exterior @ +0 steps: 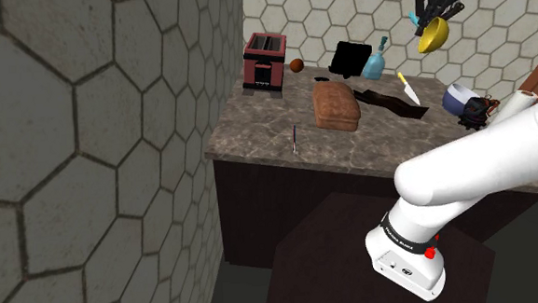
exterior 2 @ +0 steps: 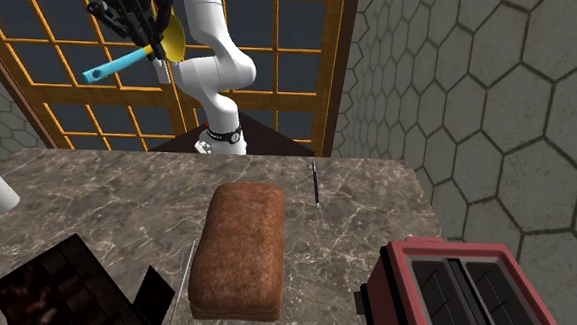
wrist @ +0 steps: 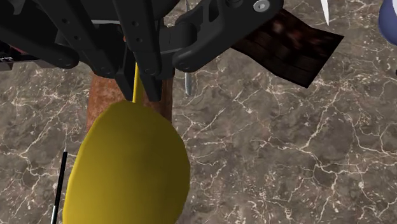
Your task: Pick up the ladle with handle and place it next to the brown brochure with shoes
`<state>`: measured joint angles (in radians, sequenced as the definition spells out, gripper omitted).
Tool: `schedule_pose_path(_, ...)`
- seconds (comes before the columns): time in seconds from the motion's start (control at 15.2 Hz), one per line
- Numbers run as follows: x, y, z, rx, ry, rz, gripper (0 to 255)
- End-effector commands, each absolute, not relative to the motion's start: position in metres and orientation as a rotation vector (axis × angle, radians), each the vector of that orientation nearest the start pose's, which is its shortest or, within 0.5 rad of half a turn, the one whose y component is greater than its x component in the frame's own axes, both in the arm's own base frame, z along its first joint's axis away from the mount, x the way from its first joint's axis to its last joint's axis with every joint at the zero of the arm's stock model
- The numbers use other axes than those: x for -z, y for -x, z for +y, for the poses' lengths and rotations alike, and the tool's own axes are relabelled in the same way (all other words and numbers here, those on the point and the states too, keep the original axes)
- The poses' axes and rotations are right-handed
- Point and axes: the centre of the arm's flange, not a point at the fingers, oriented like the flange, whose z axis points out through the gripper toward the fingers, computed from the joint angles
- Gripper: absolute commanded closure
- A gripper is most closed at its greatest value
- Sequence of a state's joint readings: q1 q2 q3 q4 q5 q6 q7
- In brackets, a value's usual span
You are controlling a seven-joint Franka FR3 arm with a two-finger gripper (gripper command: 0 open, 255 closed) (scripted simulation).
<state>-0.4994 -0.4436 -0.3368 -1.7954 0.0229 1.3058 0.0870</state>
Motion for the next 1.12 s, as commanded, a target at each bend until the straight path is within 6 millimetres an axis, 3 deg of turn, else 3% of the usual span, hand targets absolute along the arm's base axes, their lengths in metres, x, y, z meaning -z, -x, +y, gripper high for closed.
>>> schedule_pose_path(0.0, -0.694, -0.207, -0.319, -0.009, 2.681, 1.264, 255)
schedule_pose_path(0.59, -0.694, -0.091, -0.354, -0.009, 2.681, 1.264, 255)
schedule_pose_path(1.06, -0.657, -0.091, -0.354, -0.009, 2.681, 1.264, 255)
